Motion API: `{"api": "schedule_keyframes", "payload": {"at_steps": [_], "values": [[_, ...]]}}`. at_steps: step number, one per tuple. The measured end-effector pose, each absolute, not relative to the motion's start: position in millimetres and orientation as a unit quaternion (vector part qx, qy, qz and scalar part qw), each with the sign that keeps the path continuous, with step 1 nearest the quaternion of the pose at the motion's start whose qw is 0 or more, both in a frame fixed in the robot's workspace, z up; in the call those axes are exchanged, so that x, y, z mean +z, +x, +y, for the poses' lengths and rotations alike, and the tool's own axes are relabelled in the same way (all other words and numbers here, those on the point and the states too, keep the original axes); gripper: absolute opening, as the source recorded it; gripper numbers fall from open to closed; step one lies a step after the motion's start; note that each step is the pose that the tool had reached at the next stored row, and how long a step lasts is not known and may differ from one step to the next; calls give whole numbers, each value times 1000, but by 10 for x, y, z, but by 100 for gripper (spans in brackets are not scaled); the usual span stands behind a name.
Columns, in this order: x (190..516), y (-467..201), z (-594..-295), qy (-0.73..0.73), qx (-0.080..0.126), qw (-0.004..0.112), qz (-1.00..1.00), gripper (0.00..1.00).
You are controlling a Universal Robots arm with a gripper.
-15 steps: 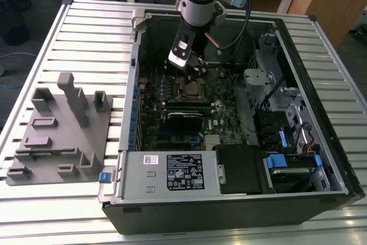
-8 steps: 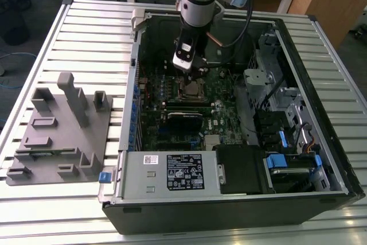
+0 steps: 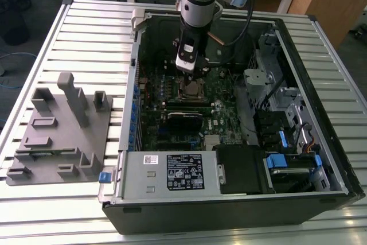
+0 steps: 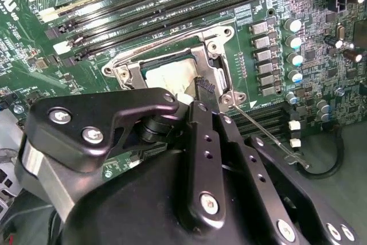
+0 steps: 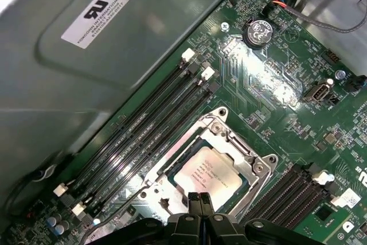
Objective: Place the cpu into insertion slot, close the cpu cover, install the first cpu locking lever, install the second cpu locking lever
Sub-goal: 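Close the cpu cover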
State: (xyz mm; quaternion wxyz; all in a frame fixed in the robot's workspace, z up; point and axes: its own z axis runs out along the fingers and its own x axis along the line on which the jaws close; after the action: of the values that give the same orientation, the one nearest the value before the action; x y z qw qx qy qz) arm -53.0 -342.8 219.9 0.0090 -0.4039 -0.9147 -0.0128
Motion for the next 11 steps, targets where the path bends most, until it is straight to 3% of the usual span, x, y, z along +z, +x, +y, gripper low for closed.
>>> {"api": "schedule_keyframes", "payload": {"at_steps": [11], "values": [[2199,-524,-3428,-404,-13,9,-915,11]]}}
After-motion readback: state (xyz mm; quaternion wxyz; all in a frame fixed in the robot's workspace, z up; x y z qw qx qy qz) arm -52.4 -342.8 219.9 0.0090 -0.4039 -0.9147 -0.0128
